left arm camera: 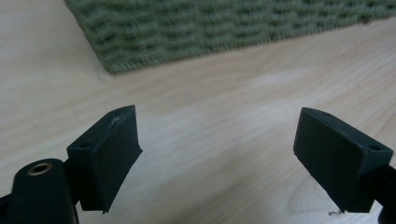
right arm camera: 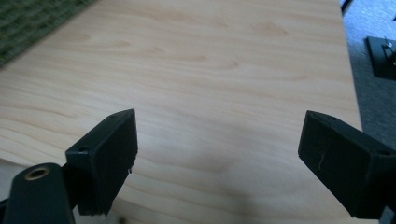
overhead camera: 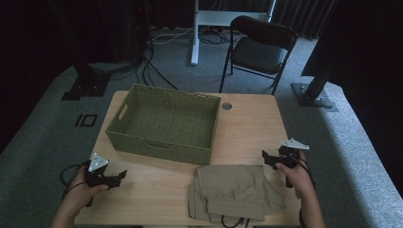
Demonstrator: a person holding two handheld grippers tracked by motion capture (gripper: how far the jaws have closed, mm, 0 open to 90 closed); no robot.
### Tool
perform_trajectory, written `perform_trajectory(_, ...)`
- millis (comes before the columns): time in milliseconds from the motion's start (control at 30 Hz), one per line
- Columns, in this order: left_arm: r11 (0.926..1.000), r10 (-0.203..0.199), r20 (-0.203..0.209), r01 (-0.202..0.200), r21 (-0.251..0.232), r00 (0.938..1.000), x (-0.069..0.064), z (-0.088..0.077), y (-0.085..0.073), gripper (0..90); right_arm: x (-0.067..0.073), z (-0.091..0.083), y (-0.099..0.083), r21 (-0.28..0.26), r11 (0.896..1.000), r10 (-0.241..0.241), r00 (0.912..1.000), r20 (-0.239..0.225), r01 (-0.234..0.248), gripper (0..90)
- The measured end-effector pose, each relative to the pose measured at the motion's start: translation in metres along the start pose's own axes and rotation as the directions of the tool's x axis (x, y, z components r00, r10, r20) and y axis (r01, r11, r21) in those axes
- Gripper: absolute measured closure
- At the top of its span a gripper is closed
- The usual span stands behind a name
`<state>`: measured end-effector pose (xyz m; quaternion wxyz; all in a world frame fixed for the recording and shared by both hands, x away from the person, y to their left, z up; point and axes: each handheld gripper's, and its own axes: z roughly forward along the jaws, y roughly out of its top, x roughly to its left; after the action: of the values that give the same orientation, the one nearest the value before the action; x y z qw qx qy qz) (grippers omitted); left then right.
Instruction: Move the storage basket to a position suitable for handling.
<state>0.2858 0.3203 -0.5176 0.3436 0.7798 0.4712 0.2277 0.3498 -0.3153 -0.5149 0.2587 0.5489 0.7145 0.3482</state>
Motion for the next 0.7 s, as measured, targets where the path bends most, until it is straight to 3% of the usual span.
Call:
perform_trajectory(133, 0.9999, 0.003, 0.002, -0.003, -0.017, 1.0000, 0.003, -0.003, 0.005, 15.3, 0.007, -0.002, 0.009, -0.011, 1.000, -0.014, 0.9998, -0.016, 0.014, 11.5)
perform_trajectory(200, 0.9985, -0.003, 0.012, 0.004, -0.054, 0.9999, 0.007, -0.006, 0.014, 15.3, 0.013, -0.003, 0.015, -0.023, 1.000, -0.021, 0.9993, -0.029, 0.020, 11.5)
perform_trajectory(467, 0.9964, 0.016, 0.020, -0.015, -0.083, 0.9997, 0.014, -0.011, 0.031, 15.3, 0.028, -0.004, 0.029, -0.044, 0.999, -0.033, 0.9974, -0.064, 0.030, 11.5)
perform_trajectory(700, 0.9897, 0.027, 0.023, -0.023, -0.141, 0.9994, 0.018, -0.015, 0.049, 15.4, 0.040, -0.005, 0.040, -0.061, 0.997, -0.045, 0.9945, -0.095, 0.039, 12.8)
